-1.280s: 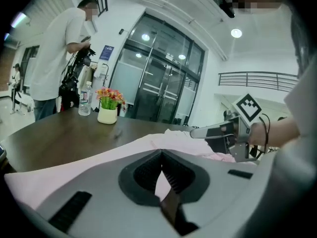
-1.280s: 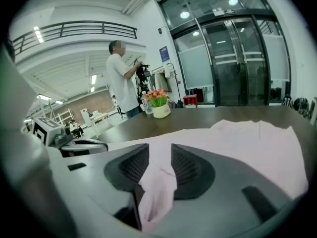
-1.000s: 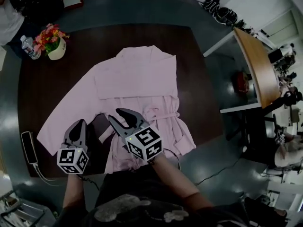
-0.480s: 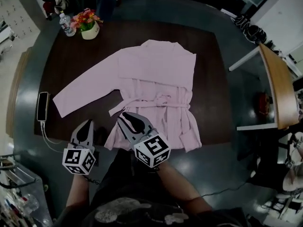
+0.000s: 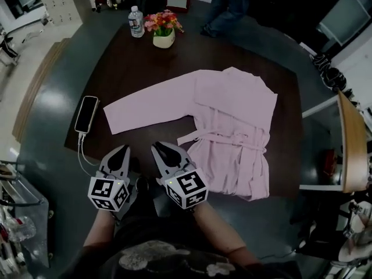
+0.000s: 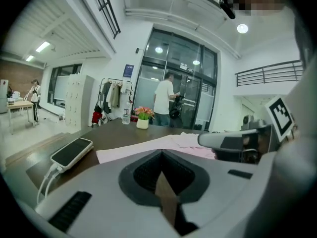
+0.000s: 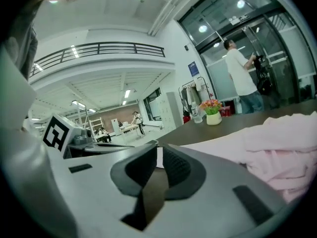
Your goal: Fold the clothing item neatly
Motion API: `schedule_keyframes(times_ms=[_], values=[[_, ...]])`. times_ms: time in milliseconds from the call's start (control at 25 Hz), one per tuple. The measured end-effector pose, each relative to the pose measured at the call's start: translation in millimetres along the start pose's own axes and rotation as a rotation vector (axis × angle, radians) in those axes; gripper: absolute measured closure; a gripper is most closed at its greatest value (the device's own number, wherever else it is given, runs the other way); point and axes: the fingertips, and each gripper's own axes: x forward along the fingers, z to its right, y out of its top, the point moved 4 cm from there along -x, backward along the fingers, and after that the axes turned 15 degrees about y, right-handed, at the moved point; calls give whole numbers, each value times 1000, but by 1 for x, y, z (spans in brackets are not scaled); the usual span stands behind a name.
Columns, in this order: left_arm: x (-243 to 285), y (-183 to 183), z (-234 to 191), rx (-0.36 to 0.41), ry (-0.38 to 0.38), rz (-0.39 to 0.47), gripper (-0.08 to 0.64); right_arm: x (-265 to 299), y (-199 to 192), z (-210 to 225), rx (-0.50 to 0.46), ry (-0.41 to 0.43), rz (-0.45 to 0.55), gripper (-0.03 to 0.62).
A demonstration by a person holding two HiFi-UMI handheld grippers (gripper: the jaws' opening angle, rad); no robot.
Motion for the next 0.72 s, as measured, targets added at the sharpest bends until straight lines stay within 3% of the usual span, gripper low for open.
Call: schedule_keyframes(times_ms=[160, 400, 720], values=[[7, 4, -52, 22, -30, 3, 549, 71, -14, -11, -25, -5, -127, 566], [21, -1, -127, -12, -19, -33, 551, 162, -54, -17, -47, -22, -326, 565], [38, -7, -171, -42, -35, -54, 551, 219, -100, -3, -58, -72, -573, 506]])
